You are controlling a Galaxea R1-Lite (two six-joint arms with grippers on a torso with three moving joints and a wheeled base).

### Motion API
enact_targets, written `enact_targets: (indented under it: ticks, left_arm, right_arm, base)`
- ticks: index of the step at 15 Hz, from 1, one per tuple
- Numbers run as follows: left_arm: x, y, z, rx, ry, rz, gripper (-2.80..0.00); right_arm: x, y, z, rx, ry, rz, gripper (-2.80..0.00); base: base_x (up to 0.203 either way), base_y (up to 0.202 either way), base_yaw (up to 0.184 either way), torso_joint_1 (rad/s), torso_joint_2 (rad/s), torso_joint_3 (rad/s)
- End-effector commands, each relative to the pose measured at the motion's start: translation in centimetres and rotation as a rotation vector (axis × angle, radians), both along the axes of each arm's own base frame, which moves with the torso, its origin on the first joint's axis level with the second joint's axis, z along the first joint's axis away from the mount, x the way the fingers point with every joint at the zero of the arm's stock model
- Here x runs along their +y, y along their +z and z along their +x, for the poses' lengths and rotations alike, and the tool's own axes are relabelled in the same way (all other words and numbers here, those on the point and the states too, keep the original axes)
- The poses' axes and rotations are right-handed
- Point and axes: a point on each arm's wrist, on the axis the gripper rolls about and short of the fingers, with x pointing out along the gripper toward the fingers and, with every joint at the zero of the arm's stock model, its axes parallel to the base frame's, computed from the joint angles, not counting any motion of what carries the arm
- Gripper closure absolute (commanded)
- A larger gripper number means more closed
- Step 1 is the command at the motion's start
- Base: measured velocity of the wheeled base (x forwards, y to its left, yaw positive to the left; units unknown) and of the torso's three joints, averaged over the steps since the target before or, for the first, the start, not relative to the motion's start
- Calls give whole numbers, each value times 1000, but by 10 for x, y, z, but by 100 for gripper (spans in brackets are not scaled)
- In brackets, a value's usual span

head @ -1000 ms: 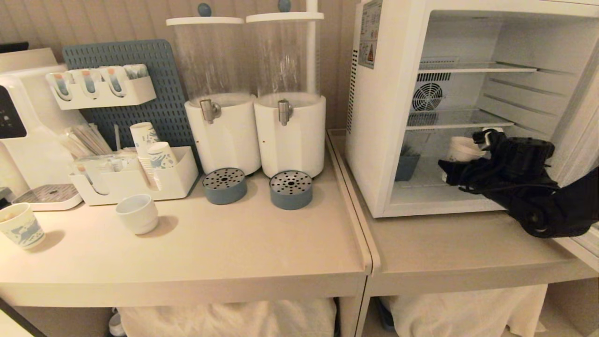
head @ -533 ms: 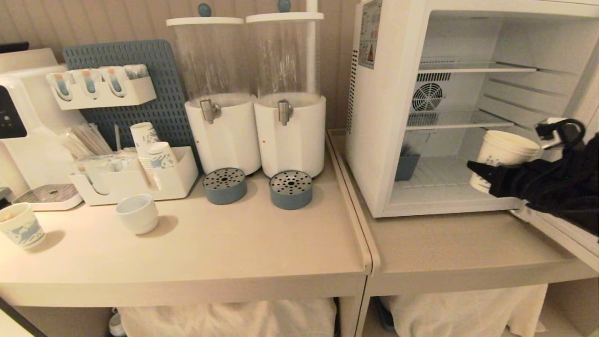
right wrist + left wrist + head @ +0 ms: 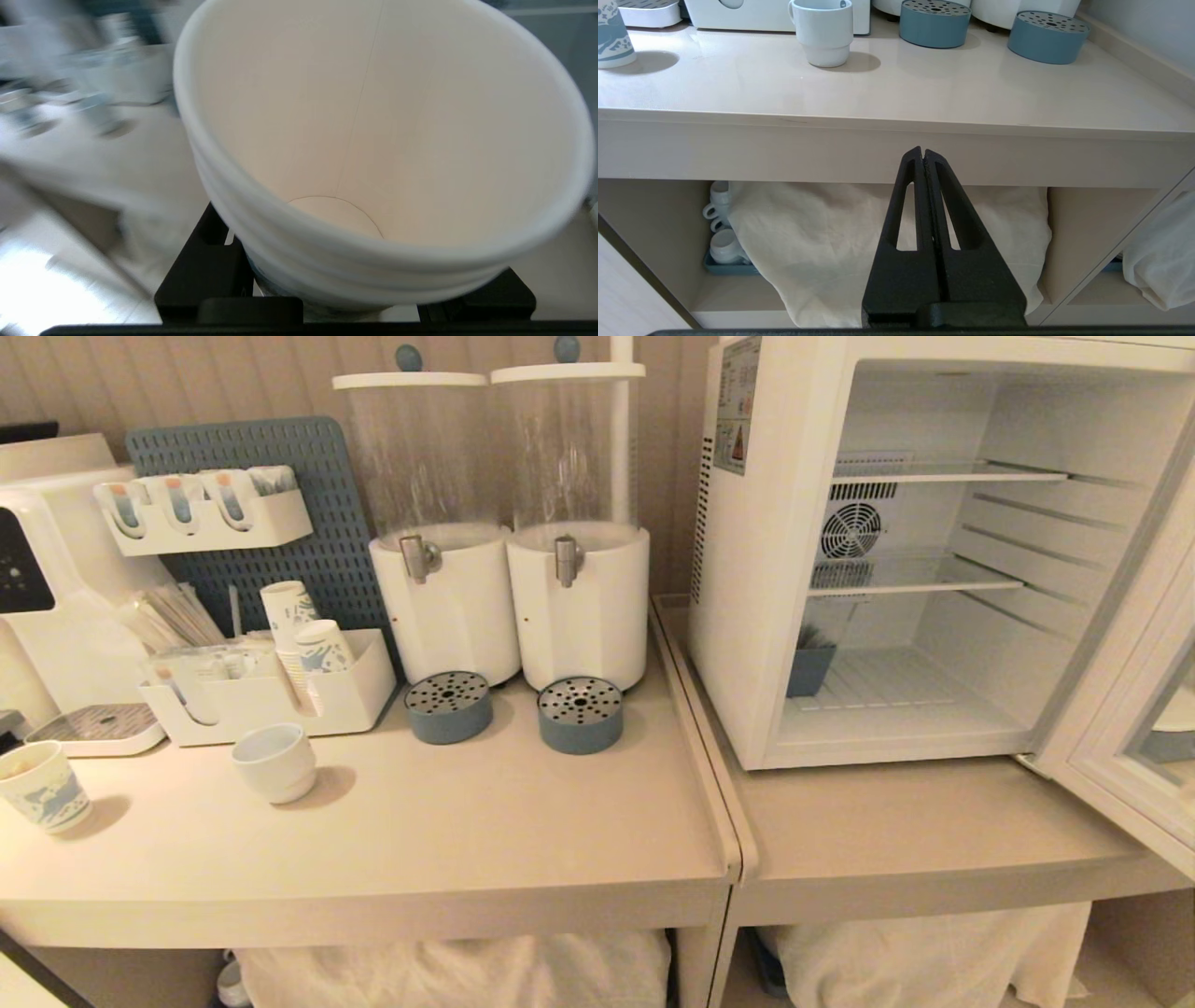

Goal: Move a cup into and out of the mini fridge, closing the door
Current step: Place the paper cup on the table

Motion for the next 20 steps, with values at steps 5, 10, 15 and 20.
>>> enact_targets:
  ticks: [5,10,15,20]
  left_arm:
    - [0,-11,3,35,2,-14,0]
    - [0,-11,3,35,2,-16,0]
    - [0,-11,3,35,2,-16,0]
    - [0,-11,3,36,-1,-12,0]
  right_arm:
    - [-2,-65,-137,-230,-162,18,0]
    - [-9,-150,-86,-135,-463,-57,0]
    - [-8,-165,-84,-51,-418,-120,0]
    - [-8,-164,-84,-54,-419,-116,0]
  base:
    - [0,0,0,0,0,0]
    - [0,0,0,0,0,0]
    - [0,0,0,0,0,0]
    - [0,11,-2,1,1,0]
